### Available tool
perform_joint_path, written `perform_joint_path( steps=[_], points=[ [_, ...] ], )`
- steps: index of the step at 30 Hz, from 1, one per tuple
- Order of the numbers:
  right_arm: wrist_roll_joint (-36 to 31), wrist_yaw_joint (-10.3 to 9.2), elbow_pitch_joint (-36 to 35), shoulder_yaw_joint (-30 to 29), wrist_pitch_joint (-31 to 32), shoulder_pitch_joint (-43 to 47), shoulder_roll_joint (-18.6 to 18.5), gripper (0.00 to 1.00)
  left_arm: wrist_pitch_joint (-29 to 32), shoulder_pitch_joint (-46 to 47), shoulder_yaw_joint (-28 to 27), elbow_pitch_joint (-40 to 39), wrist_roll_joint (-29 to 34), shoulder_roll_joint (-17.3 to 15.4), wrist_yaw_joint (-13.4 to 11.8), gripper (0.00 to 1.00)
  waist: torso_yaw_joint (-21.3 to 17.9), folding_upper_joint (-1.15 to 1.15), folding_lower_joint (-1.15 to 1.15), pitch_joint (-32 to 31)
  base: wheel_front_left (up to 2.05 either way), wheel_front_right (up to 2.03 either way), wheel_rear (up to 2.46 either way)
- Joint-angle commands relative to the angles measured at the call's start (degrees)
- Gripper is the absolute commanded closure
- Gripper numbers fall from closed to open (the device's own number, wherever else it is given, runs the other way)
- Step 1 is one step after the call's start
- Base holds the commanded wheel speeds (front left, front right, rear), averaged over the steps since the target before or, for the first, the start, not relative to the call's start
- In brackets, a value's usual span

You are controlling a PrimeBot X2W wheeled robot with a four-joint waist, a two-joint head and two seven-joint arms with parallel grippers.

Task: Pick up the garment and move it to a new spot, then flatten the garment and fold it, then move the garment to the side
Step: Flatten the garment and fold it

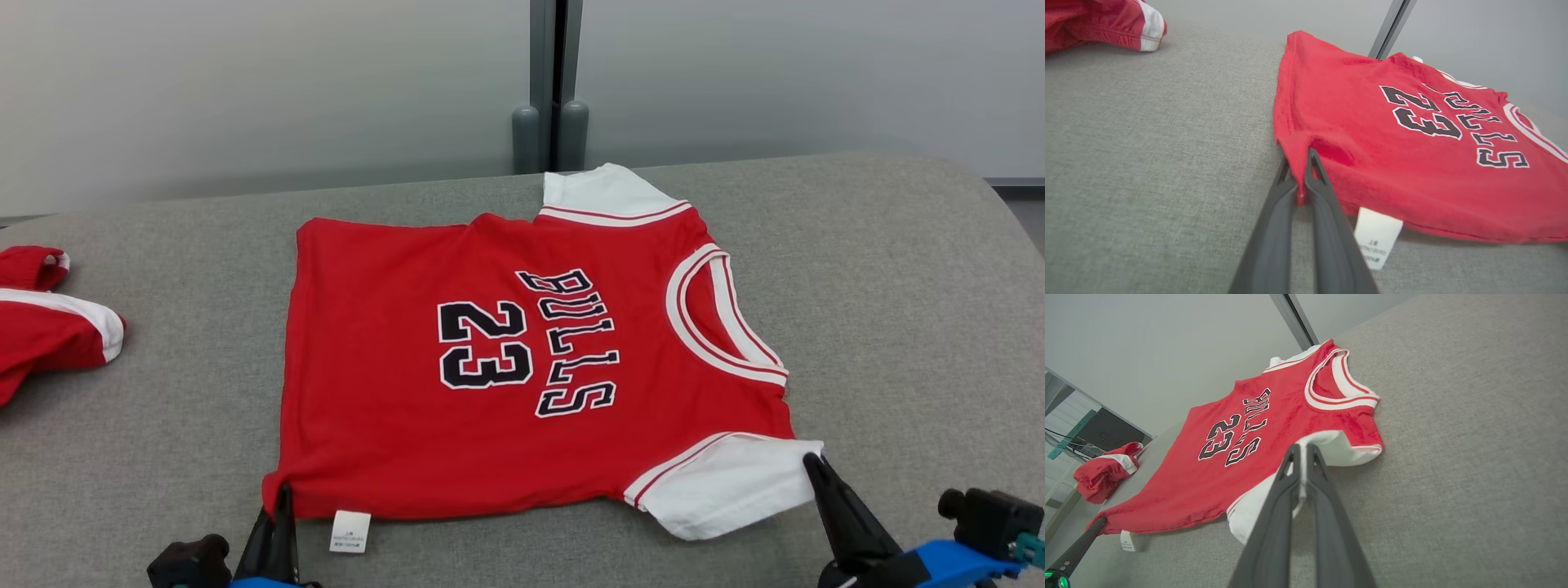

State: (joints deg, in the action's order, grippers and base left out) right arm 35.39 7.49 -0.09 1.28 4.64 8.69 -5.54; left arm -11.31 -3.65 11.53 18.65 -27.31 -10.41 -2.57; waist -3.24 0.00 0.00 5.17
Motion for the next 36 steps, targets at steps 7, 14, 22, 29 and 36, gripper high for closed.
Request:
perform_joint_path(
  steps=[7,14,22,29,36],
  points=[
    [-1.37,0.02,7.27,1.97,-0.69,-11.90,-3.90,1.00,1.00,4.64,0.37,0.68,0.41,-0.67,-0.18,1.00,0.17,0.00,0.00,1.36,0.00,0.00,0.00],
    [-1.66,0.02,16.77,5.49,-1.12,-24.32,-6.79,1.00,2.07,7.84,1.16,0.61,1.16,-1.23,-0.50,1.00,0.67,0.00,0.00,3.36,0.00,0.00,0.00],
    [-0.97,0.02,30.71,9.69,-3.98,-36.56,-7.54,1.00,3.76,11.36,2.20,0.68,1.78,-1.41,-0.69,1.00,2.01,0.00,0.00,5.34,0.00,0.00,0.00],
    [0.22,0.02,41.53,12.88,-8.13,-43.95,-7.71,1.00,4.26,15.09,3.28,2.81,2.31,-1.28,-0.05,1.00,2.58,0.00,0.00,7.19,0.00,0.00,0.00],
    [1.94,0.02,47.80,16.04,-14.73,-47.28,-7.56,0.00,1.38,18.12,4.17,5.95,3.44,-0.88,-0.20,0.00,2.70,0.00,0.00,7.82,0.00,0.00,0.00]
  ],
)
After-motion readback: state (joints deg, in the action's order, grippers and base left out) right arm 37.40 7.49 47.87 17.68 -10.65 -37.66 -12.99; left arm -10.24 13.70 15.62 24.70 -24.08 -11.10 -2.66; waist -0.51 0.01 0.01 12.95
